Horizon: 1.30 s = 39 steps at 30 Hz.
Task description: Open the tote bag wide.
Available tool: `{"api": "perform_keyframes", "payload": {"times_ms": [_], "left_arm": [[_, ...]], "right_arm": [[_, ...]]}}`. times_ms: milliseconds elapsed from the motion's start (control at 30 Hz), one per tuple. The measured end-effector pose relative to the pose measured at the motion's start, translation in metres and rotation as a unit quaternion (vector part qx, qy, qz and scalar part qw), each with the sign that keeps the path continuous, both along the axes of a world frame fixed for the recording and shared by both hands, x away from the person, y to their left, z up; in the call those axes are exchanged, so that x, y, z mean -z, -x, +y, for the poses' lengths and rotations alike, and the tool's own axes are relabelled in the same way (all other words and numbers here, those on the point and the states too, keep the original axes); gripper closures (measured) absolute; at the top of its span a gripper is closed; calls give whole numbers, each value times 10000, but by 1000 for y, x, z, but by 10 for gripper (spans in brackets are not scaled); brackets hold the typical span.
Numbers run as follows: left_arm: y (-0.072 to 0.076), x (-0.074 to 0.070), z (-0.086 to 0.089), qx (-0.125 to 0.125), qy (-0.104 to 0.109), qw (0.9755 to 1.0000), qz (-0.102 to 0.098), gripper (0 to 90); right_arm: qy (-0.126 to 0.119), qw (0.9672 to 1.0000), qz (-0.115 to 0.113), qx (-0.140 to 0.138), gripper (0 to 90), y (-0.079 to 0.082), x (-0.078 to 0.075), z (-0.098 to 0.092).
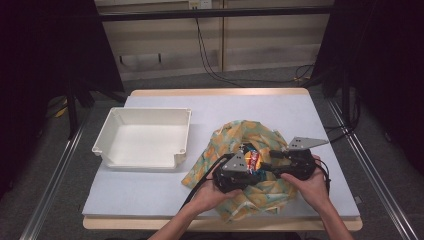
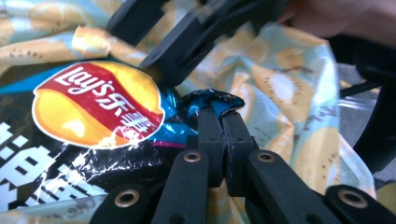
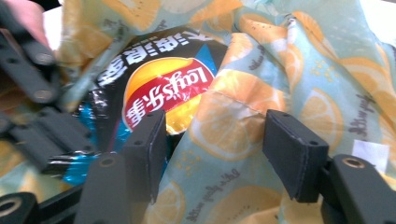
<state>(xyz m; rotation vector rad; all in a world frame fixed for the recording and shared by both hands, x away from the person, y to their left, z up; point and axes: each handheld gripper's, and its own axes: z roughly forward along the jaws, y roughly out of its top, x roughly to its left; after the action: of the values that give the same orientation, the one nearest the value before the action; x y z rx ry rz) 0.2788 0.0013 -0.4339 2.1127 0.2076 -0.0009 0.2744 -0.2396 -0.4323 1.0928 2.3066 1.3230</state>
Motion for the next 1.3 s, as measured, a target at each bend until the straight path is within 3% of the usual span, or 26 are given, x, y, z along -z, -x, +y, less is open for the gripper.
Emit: {"api": "perform_keyframes", "payload": {"times_ms": [167,233,300,333,433,633,900,1167,1300], "left_arm": [[-2,-6,8,-42,140,9999,70,886],[-2,-6,10,-9,217,9997,109,886],[-2,-7,11,-22,260,9996,119,886],[-3,-9,14,11,213,9997,73,886],[-5,-12,18,-45,380,9991,167,886],[-4,-22,26,-15,527,9985,115,885],[-4,-33,41,-68,756,9971,95,886],[-7,-47,59,-189,1054,9942,59,888],[-9,-54,67,-237,1164,9929,13,889]], "right_arm": [[-333,9994,32,44,688,-6,-1,-6],[-306,9995,-43,28,821,-6,-3,-7],[-360,9993,-60,58,890,-6,-3,-10],[-355,9993,-42,81,899,-6,-2,-11],[-386,9991,-70,158,900,-7,-2,-16],[-445,9978,-114,473,900,-13,0,-30],[-464,9958,-22,788,900,-21,14,-46],[-238,9958,49,885,900,-27,23,-46],[117,9944,120,1040,900,-29,31,-49]]}}
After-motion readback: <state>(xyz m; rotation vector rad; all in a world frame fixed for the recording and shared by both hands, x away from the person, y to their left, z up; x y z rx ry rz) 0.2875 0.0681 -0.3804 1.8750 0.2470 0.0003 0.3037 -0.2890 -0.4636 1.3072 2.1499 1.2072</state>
